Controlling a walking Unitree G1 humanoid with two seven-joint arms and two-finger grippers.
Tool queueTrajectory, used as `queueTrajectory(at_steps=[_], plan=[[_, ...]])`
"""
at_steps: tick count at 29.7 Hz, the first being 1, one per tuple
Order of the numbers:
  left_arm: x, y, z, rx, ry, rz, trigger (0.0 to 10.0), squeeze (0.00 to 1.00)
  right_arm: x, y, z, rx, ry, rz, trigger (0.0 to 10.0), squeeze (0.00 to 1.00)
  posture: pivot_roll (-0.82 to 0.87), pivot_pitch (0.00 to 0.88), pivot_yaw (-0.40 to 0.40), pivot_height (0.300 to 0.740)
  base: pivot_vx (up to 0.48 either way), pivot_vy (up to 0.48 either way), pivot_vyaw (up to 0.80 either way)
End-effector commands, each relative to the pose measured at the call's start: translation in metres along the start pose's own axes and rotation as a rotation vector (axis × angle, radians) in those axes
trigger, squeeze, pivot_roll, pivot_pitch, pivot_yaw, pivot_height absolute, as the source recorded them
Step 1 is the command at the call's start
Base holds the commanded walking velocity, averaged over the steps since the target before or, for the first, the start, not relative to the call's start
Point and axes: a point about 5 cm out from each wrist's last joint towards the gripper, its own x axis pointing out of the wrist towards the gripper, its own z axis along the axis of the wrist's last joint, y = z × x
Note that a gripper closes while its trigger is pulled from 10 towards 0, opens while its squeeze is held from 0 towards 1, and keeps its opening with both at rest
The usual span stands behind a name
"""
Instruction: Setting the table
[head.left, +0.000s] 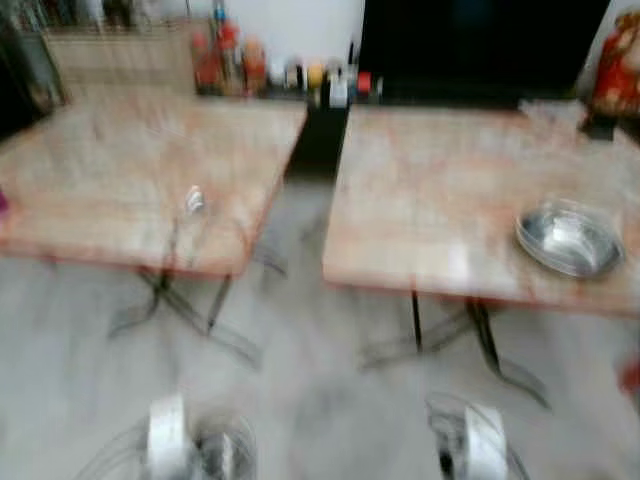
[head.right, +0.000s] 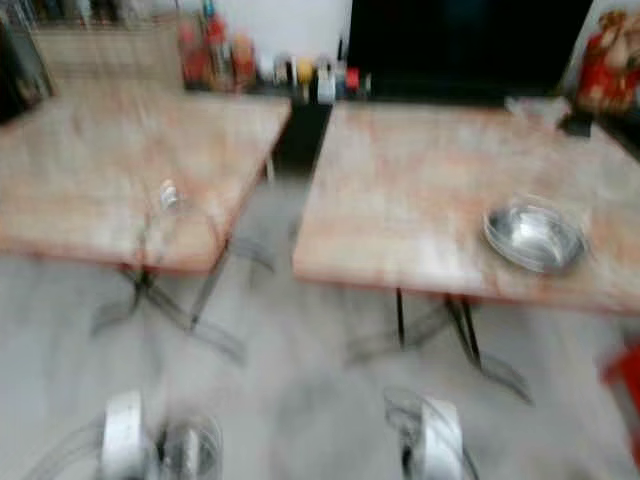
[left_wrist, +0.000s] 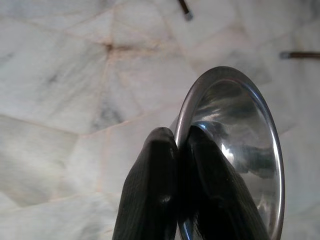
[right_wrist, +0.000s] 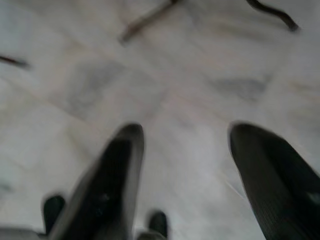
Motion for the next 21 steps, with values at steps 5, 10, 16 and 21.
queueTrajectory(at_steps=[5, 10, 16, 21], plan=[[0.0015, 0.0077, 0.0132, 0.017, -0.032, 0.021, 10.0, 0.0, 0.0035, 0.0116, 0.0136, 0.008, -0.038, 0.025, 10.0, 0.0, -0.03, 0.0, -0.019, 0.74, 0.366, 0.0, 0.0], [0.0017, 0.0071, 0.0137, 0.016, -0.033, 0.02, 10.0, 0.0, 0.0037, 0.0115, 0.0143, -0.001, -0.037, 0.024, 10.0, 0.0, -0.03, 0.0, -0.021, 0.74, 0.371, 0.0, 0.0], [0.0016, 0.0054, 0.012, 0.027, -0.027, 0.013, 10.0, 0.0, 0.0038, 0.0114, 0.0146, -0.01, -0.037, 0.025, 10.0, 0.0, -0.03, 0.0, -0.025, 0.74, 0.053, 0.0, 0.0], [0.0009, 0.0038, 0.0076, 0.054, -0.017, 0.003, 10.0, 0.0, 0.0037, 0.0116, 0.0139, 0.009, -0.033, 0.027, 10.0, 0.0, -0.03, 0.0, -0.02, 0.74, 0.0, 0.0, 0.0]])
